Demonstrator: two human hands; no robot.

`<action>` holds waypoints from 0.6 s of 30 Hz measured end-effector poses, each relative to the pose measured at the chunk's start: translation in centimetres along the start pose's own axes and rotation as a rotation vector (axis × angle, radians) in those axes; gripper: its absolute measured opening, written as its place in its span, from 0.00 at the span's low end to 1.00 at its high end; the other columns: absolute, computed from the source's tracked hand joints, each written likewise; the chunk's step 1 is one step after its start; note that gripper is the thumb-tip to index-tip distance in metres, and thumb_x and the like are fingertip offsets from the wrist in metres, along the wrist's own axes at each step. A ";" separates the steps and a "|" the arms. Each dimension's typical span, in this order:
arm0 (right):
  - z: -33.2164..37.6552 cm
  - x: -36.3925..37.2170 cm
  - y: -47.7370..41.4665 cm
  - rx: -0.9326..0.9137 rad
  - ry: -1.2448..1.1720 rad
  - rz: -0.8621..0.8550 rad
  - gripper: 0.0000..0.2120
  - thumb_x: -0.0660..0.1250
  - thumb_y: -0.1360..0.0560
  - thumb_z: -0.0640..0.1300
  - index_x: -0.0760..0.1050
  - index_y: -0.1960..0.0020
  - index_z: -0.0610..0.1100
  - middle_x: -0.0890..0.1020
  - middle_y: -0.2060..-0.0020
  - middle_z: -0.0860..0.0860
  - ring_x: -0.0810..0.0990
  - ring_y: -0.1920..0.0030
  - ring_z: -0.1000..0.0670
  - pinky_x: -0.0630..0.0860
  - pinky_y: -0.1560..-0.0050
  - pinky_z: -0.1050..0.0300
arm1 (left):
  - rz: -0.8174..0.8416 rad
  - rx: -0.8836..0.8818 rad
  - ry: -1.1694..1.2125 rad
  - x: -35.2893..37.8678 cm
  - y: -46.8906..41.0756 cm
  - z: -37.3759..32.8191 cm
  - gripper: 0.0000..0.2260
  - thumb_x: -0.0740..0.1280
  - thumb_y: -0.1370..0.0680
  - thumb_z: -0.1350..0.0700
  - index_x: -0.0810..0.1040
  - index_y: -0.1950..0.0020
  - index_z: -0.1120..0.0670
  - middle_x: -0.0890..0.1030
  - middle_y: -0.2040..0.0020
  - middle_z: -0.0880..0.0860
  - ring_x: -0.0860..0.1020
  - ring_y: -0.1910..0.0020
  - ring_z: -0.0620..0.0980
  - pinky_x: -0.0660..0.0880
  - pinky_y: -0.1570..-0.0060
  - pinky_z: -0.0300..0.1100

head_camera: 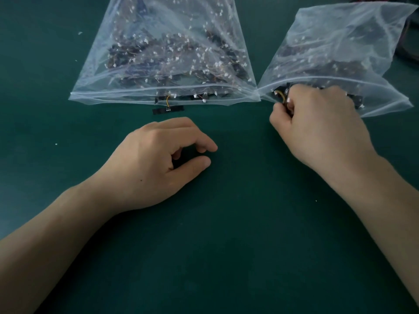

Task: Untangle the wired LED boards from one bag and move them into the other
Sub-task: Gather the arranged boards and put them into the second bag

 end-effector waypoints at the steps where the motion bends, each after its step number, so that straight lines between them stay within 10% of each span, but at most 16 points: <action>1: -0.3 -0.2 -0.5 0.011 0.002 -0.011 0.19 0.62 0.18 0.51 0.62 0.64 0.46 0.71 0.70 0.45 0.71 0.68 0.40 0.66 0.66 0.51 | -0.001 0.001 0.001 0.0 0.0 0.0 0.07 0.69 0.21 0.46 0.82 0.43 0.41 0.80 0.48 0.40 0.77 0.60 0.49 0.75 0.61 0.43; 8: -1.8 -1.1 -2.1 -0.010 0.093 -0.218 0.15 0.63 0.16 0.54 0.69 0.56 0.45 0.77 0.61 0.45 0.74 0.61 0.41 0.67 0.63 0.48 | -0.004 0.007 -0.001 0.1 -0.1 0.1 0.07 0.69 0.21 0.46 0.82 0.43 0.39 0.80 0.47 0.40 0.77 0.60 0.50 0.75 0.61 0.43; 12: -2.7 -1.0 -2.3 0.033 0.141 -0.216 0.19 0.69 0.20 0.57 0.75 0.37 0.45 0.80 0.41 0.39 0.77 0.39 0.34 0.70 0.39 0.38 | -0.003 0.006 -0.005 0.1 -0.1 0.0 0.07 0.69 0.21 0.47 0.82 0.44 0.40 0.80 0.48 0.40 0.77 0.60 0.49 0.73 0.61 0.40; 18: -2.9 -0.7 -1.9 0.054 0.065 -0.177 0.11 0.68 0.18 0.56 0.76 0.45 0.48 0.83 0.59 0.47 0.76 0.59 0.41 0.69 0.60 0.49 | 0.000 0.007 -0.015 0.0 -0.1 -0.1 0.07 0.69 0.21 0.47 0.82 0.44 0.41 0.80 0.48 0.40 0.77 0.60 0.47 0.71 0.60 0.36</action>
Point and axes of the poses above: each hand's wrist, its own y-axis away from the middle knuckle, its own x-axis out of the palm, z = x × y, the point moved 6 cm from there along -y, towards the middle knuckle
